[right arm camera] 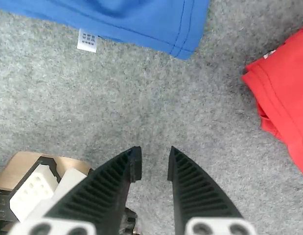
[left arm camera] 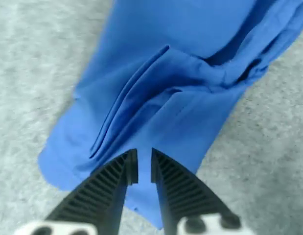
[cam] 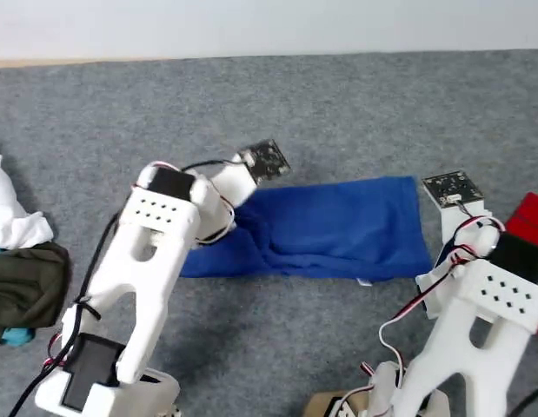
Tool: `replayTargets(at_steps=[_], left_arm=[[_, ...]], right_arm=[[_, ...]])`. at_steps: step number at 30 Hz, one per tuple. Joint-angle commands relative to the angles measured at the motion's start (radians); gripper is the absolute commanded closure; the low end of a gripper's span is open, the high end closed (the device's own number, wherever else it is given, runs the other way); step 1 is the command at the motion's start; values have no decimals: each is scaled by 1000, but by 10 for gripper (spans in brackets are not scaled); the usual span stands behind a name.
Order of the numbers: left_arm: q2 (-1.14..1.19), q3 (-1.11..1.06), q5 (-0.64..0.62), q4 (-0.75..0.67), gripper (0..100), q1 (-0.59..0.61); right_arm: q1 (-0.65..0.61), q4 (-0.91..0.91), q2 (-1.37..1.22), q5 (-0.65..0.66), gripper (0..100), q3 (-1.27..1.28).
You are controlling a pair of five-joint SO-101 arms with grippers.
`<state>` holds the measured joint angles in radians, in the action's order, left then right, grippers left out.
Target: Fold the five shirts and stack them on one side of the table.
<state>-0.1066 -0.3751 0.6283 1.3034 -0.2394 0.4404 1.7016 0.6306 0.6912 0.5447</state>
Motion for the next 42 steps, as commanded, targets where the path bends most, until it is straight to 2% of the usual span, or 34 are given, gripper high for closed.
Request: replayTargets(at_steps=[1,7,12,16,18,20,23,26,30,33,38,42], left_arm=[[-54,-41,6,-77,941,-15],[-61,-53,-17,-114,814,17],[-63,45,-23,-60,806,46],[-63,73,-17,12,884,17],[-60,71,-23,15,954,12],[-55,73,-83,8,1000,15],[-63,74,-241,12,998,34],[-68,76,-374,14,998,86],[-118,73,-465,14,998,192],[-175,73,-517,8,998,284],[-258,70,-589,9,998,399],[-285,21,-597,-23,998,446]], right_arm=[[10,-13,28,8,897,-8],[7,-13,28,8,897,-8],[4,-10,28,3,898,-8],[-42,-7,28,0,898,-8],[-107,-15,21,-23,898,-8],[-197,-39,18,-83,898,-8],[-349,-114,18,-199,906,-8],[-473,-228,16,-318,985,-6],[-613,-403,16,-479,960,61],[-702,-555,13,-506,959,166],[-756,-768,-107,-531,979,273],[-759,-842,-263,-632,978,236]])
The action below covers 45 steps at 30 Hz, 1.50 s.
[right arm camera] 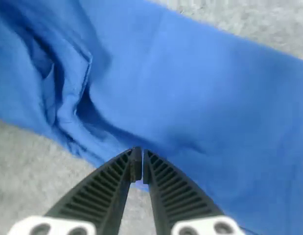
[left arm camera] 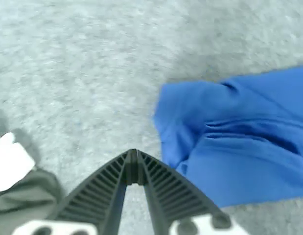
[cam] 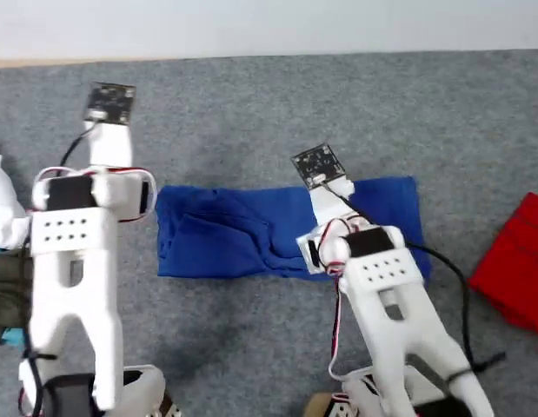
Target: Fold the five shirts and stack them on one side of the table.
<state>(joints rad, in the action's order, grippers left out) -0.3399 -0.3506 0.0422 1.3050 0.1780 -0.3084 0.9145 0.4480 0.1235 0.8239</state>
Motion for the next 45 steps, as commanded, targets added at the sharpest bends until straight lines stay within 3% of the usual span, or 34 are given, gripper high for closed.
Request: replayTargets(at_steps=[1,14,22,30,37,45], left_arm=[[-55,-22,-11,-40,998,37],[-55,-90,-8,-78,998,41],[-51,-93,-6,-100,998,38],[-54,-88,-3,-104,998,34],[-55,-88,103,-58,998,-17],[-55,-35,12,-92,998,187]], right_arm=[[-13,-58,-122,-94,978,-64],[-200,62,-401,-132,990,-236],[-197,153,-398,-129,990,-250],[-150,229,-400,-124,989,-439],[-170,423,-400,-126,989,-641],[-378,610,-400,-132,989,-778]])
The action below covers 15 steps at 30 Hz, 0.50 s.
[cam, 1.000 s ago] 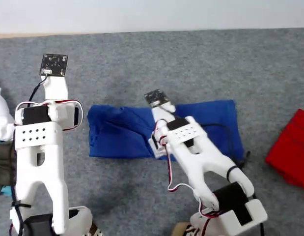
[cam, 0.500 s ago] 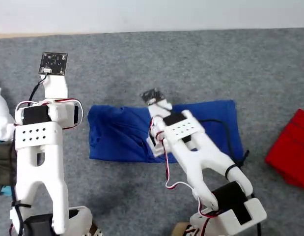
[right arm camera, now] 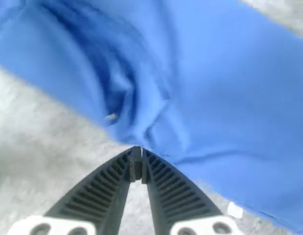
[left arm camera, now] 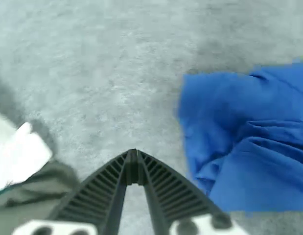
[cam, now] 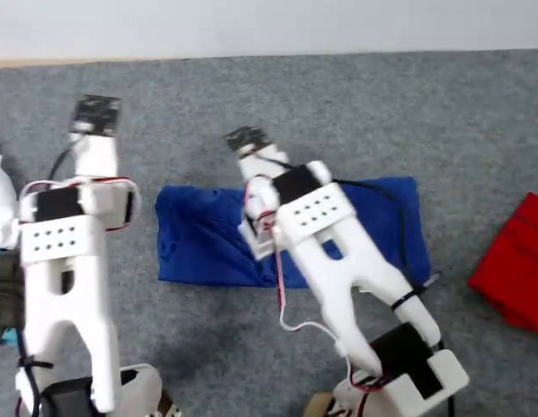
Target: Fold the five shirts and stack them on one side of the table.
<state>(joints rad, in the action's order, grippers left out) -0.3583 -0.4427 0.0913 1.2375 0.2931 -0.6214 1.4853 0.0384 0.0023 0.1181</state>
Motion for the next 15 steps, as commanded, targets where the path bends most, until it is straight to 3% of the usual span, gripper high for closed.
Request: replayTargets(at_steps=[1,11,15], left_arm=[[-37,59,-43,-25,998,91],[-37,54,-41,-20,998,169],[-37,53,-40,-17,998,189]], right_arm=[[-81,41,4,-11,989,-75],[-131,-35,-151,-12,989,-77],[-94,-114,-262,-3,989,-77]])
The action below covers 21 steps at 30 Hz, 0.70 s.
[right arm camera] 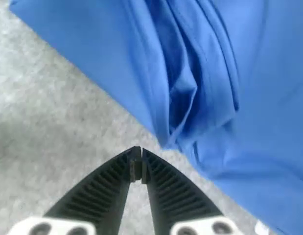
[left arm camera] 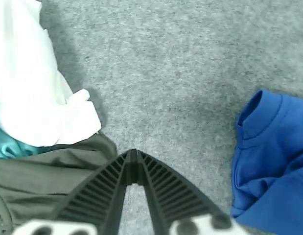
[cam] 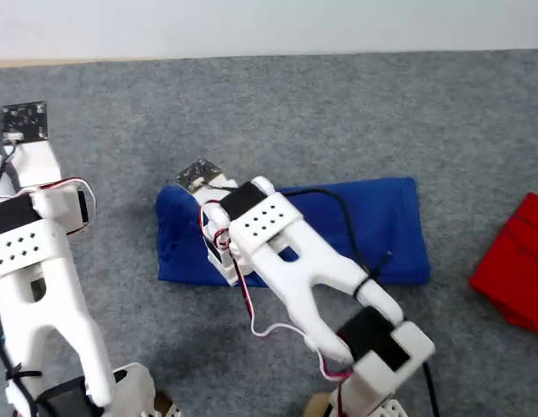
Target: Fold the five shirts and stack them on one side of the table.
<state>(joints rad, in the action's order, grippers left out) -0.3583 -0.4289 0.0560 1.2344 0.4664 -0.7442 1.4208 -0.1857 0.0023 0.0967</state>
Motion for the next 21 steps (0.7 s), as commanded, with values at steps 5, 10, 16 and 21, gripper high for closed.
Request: replayTargets(at_steps=[5,10,16,21], left_arm=[[-37,38,-3,-12,998,28],[-37,38,-3,-12,998,21],[-37,38,-3,-12,998,20],[-35,38,-3,-15,998,20]], right_arm=[[130,-128,-170,34,989,-58],[131,-120,-171,60,989,-60],[108,-117,-24,61,989,-60],[101,-136,99,61,989,-60]])
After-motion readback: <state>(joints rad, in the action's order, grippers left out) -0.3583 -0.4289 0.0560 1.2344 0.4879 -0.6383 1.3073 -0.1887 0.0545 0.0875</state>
